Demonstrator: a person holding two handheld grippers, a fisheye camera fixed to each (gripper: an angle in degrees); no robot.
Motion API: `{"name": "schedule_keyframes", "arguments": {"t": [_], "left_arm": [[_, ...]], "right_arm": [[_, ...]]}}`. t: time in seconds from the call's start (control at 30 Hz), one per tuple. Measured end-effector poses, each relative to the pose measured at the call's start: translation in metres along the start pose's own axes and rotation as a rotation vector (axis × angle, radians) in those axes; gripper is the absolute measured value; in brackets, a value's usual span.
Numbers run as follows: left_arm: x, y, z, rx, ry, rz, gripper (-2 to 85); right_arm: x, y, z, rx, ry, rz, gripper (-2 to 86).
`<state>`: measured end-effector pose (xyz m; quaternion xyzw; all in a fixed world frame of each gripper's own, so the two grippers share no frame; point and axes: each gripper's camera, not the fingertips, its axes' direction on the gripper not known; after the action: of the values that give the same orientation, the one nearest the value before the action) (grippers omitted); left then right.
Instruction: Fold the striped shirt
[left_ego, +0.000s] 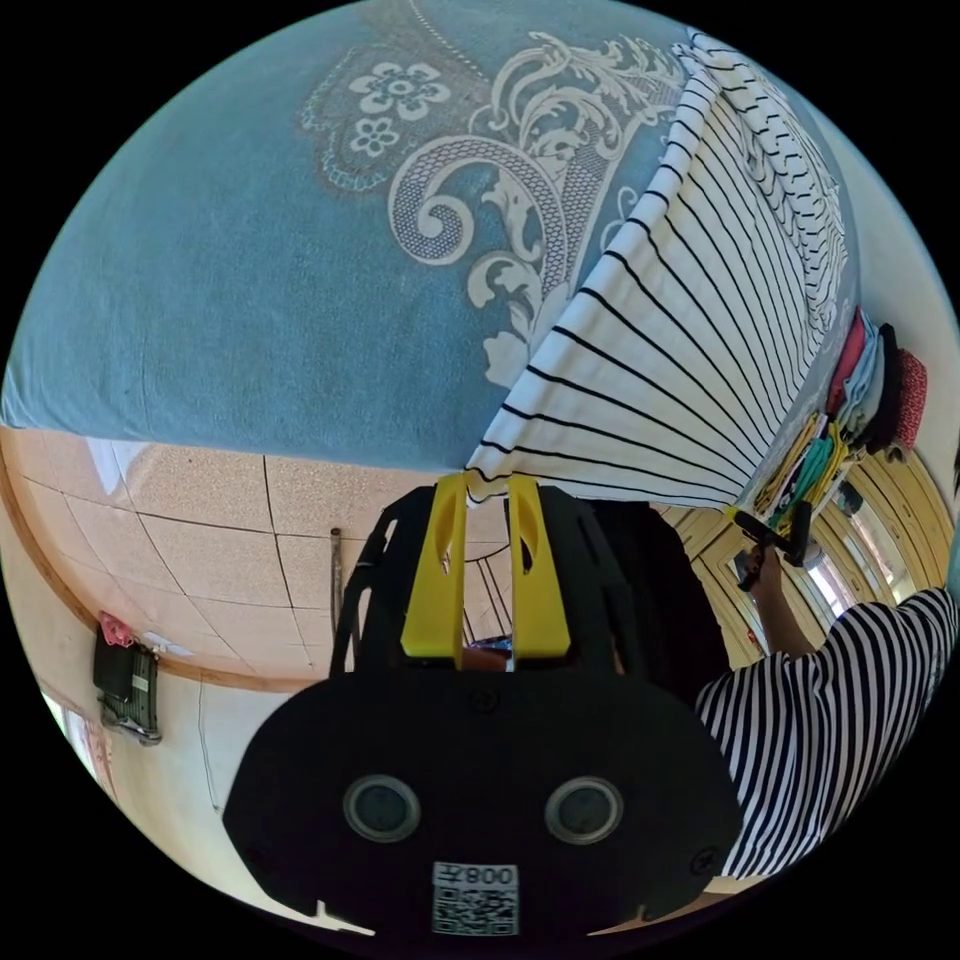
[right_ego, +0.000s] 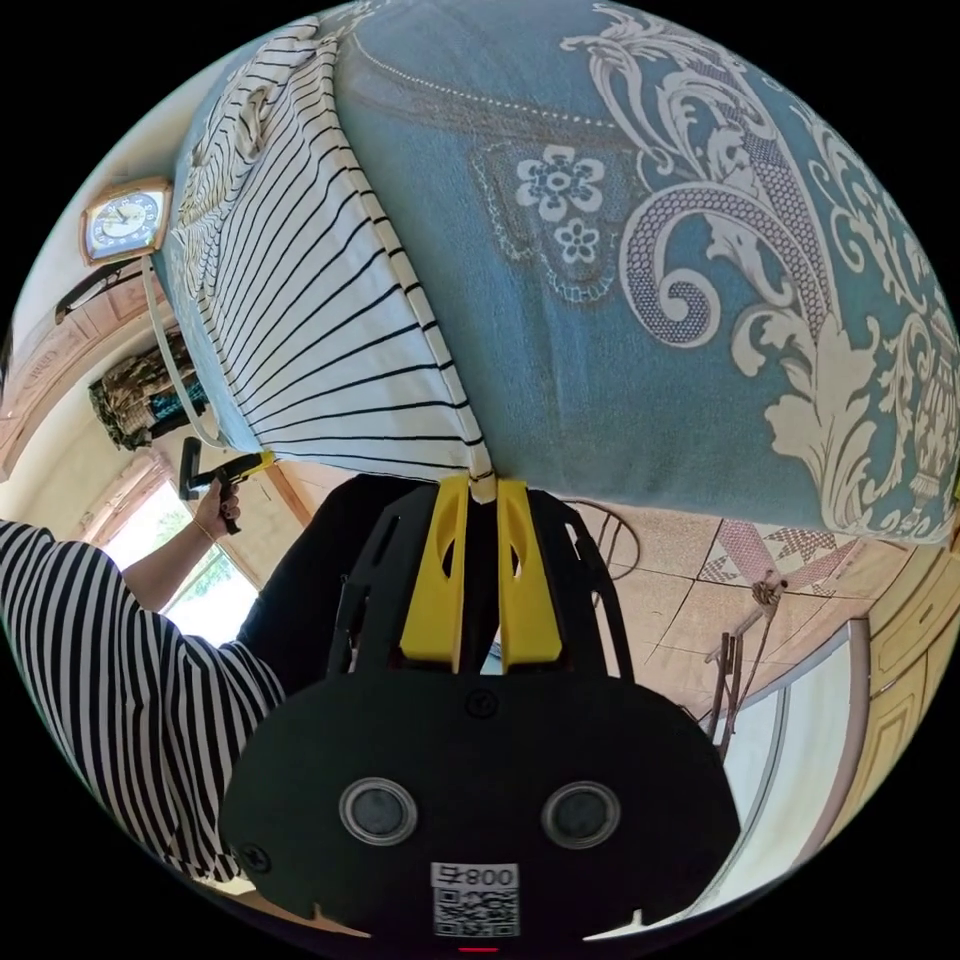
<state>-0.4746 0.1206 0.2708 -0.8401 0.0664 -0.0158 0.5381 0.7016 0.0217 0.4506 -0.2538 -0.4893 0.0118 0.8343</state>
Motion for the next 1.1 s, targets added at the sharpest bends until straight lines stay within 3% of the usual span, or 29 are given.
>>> {"name": "schedule_keyframes", "arguments": {"t": [0.4,0.77,1.1], "left_arm": [[-0.022,0.044,-0.046,0.043,0.127,0.043,2.4],[-0.039,0.071,-0.131,0.313,0.378,0.136,2.3],[-0.041,0.072,-0.199,0.508,0.512,0.241,2.3]], "right_arm": [[-0.008,0.021,-0.062,0.025,-0.204,-0.095,2.1],[-0.049,-0.009,-0.152,0.213,-0.34,-0.288,1.8],[-0.086,-0.052,-0.218,0.36,-0.349,-0.422,1.8]]}}
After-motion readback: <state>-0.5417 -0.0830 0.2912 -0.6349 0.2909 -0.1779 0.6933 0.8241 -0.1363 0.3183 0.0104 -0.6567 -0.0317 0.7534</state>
